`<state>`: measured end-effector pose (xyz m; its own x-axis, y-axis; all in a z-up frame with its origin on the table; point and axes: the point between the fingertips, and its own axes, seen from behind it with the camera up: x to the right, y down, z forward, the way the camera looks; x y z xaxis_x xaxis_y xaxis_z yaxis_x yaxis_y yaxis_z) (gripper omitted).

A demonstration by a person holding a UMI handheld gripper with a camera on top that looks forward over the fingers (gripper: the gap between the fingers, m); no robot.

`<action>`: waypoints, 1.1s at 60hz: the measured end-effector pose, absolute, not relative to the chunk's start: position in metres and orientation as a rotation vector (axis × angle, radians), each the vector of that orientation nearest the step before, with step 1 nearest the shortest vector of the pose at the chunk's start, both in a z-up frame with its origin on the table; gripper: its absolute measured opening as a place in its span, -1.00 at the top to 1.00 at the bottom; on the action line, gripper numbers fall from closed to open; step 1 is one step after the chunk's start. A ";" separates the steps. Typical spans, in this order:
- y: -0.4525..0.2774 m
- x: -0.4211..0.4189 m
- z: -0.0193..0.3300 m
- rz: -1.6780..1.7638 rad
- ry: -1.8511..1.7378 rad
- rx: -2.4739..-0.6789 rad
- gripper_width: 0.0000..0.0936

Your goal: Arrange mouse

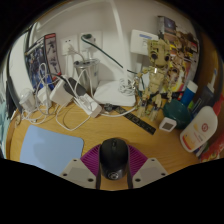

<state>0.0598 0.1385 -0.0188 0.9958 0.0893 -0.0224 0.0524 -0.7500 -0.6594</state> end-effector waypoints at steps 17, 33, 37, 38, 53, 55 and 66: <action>0.149 0.081 0.086 -0.067 0.114 -2.276 0.42; 0.149 0.003 0.269 0.000 0.084 -2.024 0.42; 0.145 -0.033 0.271 0.018 0.052 -2.012 0.42; 0.145 -0.041 0.268 0.019 0.040 -2.018 0.42; 0.121 -0.129 0.122 0.080 -0.033 -2.229 0.42; 0.115 -0.131 0.100 0.080 -0.034 -2.259 0.42; 0.091 -0.141 0.006 0.070 -0.056 -2.412 0.41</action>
<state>-0.1411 0.0905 0.0057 0.9976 0.0595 -0.0350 0.0212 -0.7459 -0.6658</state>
